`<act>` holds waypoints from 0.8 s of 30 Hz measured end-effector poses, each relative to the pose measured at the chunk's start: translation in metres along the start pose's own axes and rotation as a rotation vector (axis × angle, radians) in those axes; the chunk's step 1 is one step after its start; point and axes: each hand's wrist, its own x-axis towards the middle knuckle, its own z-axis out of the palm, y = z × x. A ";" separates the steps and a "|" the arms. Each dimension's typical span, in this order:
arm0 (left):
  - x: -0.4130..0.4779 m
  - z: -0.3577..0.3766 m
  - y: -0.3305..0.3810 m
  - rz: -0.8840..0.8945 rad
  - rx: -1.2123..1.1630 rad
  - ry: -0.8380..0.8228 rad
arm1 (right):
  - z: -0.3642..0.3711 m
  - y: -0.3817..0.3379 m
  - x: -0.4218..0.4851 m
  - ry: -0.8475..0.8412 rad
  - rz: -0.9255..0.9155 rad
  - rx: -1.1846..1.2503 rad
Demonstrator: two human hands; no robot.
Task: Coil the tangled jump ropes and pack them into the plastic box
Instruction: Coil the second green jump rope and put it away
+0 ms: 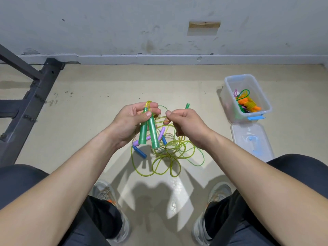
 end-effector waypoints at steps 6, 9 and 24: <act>-0.001 0.001 0.000 0.007 -0.031 0.018 | -0.009 -0.002 -0.004 -0.155 -0.031 -0.036; -0.001 0.002 -0.001 0.016 -0.050 0.058 | -0.008 -0.001 -0.004 -0.163 -0.077 -0.181; -0.006 0.021 0.002 -0.012 -0.479 0.118 | 0.026 0.008 -0.010 -0.074 -0.171 -0.553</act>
